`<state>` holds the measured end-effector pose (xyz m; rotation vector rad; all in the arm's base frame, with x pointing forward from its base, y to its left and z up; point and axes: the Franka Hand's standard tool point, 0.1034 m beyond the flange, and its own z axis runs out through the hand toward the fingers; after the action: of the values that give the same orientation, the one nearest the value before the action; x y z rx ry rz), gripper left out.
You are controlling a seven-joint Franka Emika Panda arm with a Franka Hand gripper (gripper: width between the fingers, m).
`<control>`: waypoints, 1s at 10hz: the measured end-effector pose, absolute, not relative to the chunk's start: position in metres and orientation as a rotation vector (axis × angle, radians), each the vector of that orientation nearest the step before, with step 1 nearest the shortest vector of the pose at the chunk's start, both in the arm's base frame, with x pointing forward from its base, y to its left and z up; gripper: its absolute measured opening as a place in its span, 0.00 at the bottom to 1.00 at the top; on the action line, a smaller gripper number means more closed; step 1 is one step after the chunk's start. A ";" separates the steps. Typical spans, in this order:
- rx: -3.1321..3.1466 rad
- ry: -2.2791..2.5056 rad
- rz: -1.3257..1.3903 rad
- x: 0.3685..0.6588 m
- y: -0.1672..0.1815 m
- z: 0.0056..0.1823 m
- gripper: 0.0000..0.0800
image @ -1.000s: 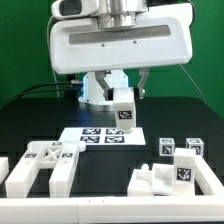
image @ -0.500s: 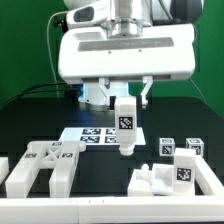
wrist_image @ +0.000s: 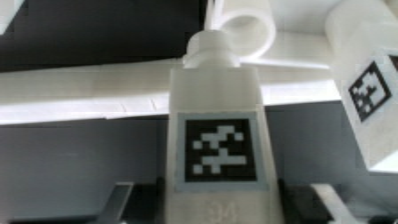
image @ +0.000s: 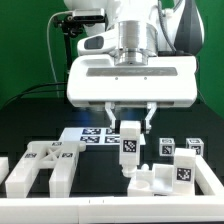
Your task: Assemble chair
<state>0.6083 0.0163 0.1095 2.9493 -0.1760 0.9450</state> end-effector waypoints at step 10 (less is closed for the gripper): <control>2.957 -0.141 0.943 0.614 0.033 0.091 0.36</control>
Offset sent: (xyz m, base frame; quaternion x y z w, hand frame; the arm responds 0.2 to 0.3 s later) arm 0.0194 0.0069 -0.0079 -0.0082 0.0639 -0.0073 0.9979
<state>0.6142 0.0335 0.0909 2.9566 -0.1412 0.9428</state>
